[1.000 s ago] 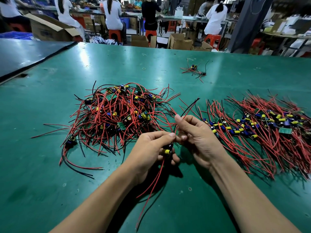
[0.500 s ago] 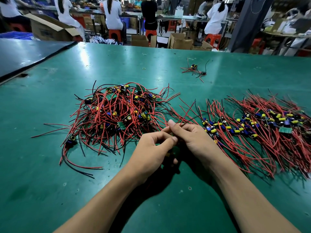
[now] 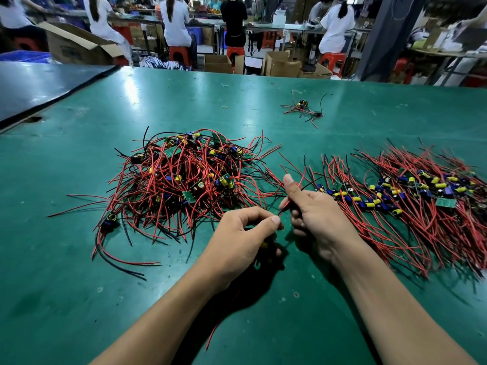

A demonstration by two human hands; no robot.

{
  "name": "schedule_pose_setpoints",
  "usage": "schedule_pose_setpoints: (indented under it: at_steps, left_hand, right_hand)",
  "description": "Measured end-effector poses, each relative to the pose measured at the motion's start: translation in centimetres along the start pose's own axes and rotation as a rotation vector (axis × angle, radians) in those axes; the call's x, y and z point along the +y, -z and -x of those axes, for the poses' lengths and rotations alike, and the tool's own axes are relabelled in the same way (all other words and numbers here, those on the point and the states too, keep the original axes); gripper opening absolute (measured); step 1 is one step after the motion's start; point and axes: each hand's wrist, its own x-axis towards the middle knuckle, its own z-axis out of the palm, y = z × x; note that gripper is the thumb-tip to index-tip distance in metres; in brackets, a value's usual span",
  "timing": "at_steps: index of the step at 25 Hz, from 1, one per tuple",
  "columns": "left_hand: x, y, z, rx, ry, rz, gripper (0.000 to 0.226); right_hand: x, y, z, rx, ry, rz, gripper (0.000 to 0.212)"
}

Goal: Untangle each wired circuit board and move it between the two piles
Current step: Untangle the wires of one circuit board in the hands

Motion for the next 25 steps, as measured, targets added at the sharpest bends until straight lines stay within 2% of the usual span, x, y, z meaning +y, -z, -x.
schedule_pose_setpoints:
  at_steps: [3,7,9,12,16,20,25]
  left_hand:
    - [0.3,-0.1,0.1,-0.008,0.007,0.035,0.02]
    - [0.7,-0.1,-0.1,0.026,0.058,0.13,0.019]
    - [0.8,0.1,-0.2,0.033,0.062,0.149,0.017]
    - [1.0,0.3,-0.1,0.001,0.068,0.191,0.017]
    - [0.9,0.4,-0.1,-0.029,0.055,0.158,0.019]
    - [0.5,0.3,-0.2,-0.033,-0.005,0.033,0.019]
    - [0.2,0.2,-0.5,-0.052,-0.055,-0.1,0.021]
  right_hand:
    - [-0.1,-0.3,0.2,-0.084,0.001,-0.067,0.047]
    - [0.0,-0.6,1.2,-0.341,-0.028,-0.116,0.038]
    - [0.0,-0.4,1.6,-0.401,-0.034,-0.166,0.032]
    - [-0.2,-0.3,1.5,-0.348,-0.01,-0.161,0.025]
    - [0.1,-0.5,0.9,-0.28,-0.031,-0.178,0.029]
    - [0.5,-1.0,0.6,-0.205,-0.037,-0.158,0.031]
    - [0.3,-0.9,-0.2,-0.018,0.043,-0.192,0.031]
